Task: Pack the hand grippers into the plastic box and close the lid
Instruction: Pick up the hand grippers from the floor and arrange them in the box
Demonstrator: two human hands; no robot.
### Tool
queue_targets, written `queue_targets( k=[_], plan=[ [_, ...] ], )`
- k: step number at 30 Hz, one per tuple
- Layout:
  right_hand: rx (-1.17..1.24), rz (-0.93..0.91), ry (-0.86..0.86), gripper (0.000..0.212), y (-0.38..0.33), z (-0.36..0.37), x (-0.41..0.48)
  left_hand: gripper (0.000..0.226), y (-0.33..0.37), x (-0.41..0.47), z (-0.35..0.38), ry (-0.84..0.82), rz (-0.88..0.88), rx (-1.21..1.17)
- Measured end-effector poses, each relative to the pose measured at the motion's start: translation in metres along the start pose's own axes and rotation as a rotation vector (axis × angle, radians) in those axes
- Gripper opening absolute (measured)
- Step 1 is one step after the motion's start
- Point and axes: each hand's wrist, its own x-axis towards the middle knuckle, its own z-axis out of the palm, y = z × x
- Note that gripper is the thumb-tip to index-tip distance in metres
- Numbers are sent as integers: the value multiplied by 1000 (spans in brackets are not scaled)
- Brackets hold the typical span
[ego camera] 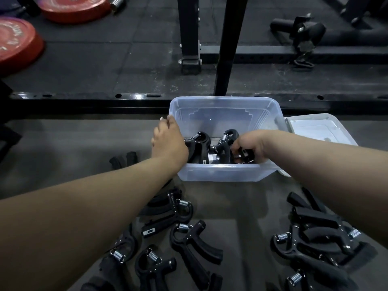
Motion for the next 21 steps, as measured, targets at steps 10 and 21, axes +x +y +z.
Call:
queue_targets(
  k=[10, 21],
  plan=[
    [-148, -3, 34, 17, -8, 8, 19, 80, -1, 0, 2, 7, 3, 8],
    [-585, -118, 85, 21, -9, -2, 32, 84, -1, 1, 5, 14, 8, 34]
  ],
)
